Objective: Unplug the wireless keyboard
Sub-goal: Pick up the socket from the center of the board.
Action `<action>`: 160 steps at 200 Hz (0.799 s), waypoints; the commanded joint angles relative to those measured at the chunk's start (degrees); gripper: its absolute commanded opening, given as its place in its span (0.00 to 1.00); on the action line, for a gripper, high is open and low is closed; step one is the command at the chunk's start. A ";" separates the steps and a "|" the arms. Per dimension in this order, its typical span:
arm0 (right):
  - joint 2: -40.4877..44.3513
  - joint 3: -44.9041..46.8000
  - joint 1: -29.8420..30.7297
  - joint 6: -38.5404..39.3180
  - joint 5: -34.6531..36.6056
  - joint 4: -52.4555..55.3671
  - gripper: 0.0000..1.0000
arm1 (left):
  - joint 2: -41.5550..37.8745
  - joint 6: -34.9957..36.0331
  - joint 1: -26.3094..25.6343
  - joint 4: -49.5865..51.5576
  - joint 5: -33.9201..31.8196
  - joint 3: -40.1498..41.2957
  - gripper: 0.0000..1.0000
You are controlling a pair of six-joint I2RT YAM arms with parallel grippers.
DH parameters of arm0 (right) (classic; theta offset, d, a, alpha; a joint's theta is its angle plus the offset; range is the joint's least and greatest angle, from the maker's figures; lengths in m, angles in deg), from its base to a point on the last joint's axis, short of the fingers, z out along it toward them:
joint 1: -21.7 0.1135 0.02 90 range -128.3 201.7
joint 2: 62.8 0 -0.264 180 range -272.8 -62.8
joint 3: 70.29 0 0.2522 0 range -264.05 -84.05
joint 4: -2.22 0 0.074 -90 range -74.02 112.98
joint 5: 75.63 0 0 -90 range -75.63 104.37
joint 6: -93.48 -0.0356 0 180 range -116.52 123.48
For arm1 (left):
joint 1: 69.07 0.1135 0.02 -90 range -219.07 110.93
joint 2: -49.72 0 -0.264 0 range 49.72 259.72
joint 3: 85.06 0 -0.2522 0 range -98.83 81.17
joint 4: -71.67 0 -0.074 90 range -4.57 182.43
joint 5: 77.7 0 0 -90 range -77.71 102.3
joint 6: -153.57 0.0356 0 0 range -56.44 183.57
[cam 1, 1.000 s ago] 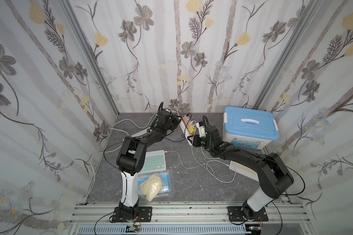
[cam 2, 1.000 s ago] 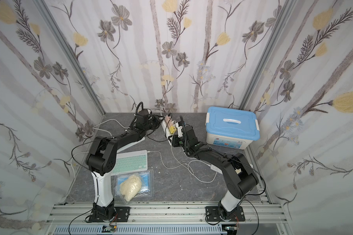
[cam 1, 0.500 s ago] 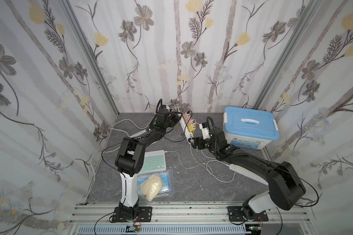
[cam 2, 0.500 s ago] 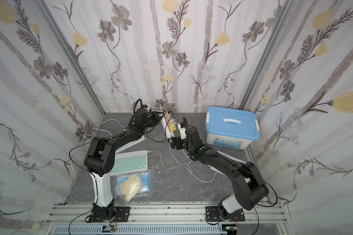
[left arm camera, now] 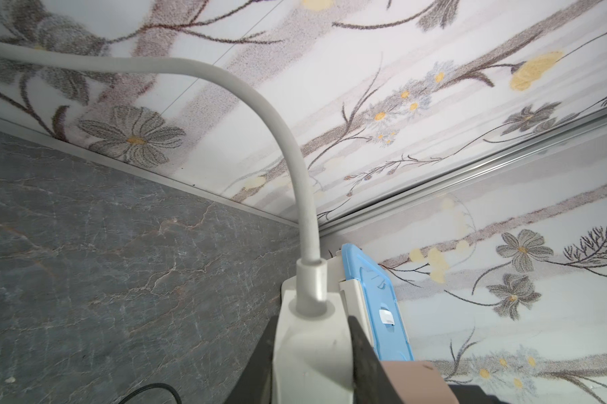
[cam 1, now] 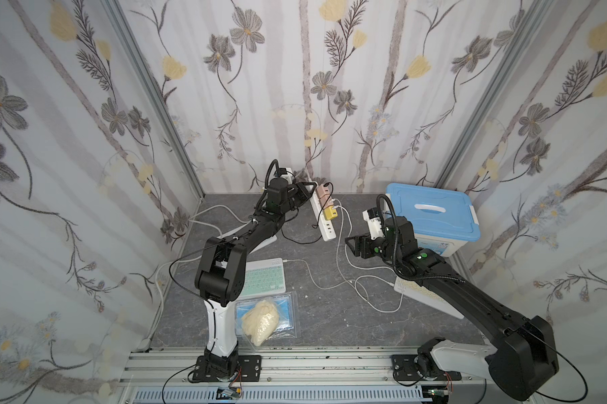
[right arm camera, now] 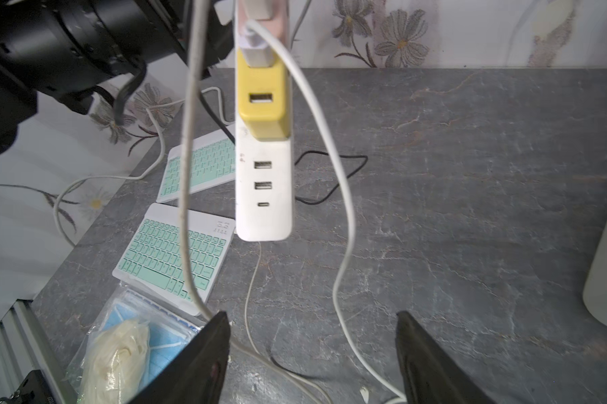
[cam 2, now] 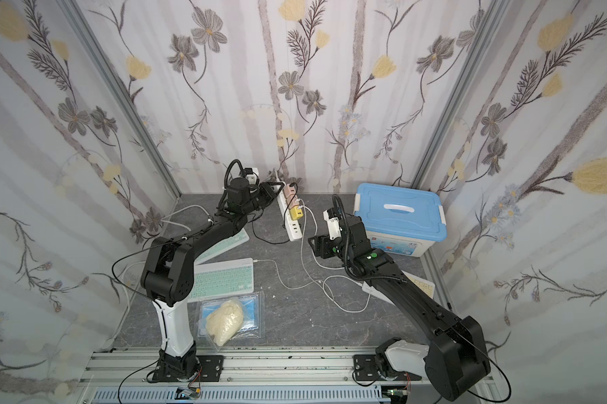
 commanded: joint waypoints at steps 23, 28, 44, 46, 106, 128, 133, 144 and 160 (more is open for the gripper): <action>3.55 -2.01 -3.11 0.67 0.35 6.40 0.74 | -1.83 4.89 -0.29 -0.49 0.89 -2.56 0.00; 4.09 -2.52 -3.38 0.66 -0.86 6.28 0.74 | -1.94 5.47 -0.36 -0.01 0.99 -2.77 0.00; 5.35 -4.34 -3.84 0.92 -3.40 5.23 0.77 | -2.19 7.93 -0.75 1.49 1.71 -3.53 0.00; 5.37 -4.75 -3.91 0.97 -3.52 5.19 0.77 | -2.18 8.38 -0.84 1.88 1.83 -3.64 0.00; -1.72 -16.02 -5.10 -0.96 -6.40 2.26 0.85 | -3.96 18.43 -4.90 10.15 0.58 -6.23 0.00; -4.64 -18.49 -5.73 -2.09 -7.75 0.86 0.86 | -5.27 22.47 -6.70 13.15 -0.43 -5.98 0.00; -5.28 -19.10 -5.86 -2.40 -8.41 0.65 0.86 | -5.59 23.31 -7.08 13.65 -0.51 -5.90 0.00; -6.61 -20.33 -6.14 -2.97 -9.28 0.10 0.86 | -6.28 24.97 -7.83 14.98 -1.09 -5.72 0.00; -8.79 -22.27 -6.22 -3.44 -10.39 0.19 0.86 | -6.90 26.57 -8.55 16.42 -1.86 -5.48 0.00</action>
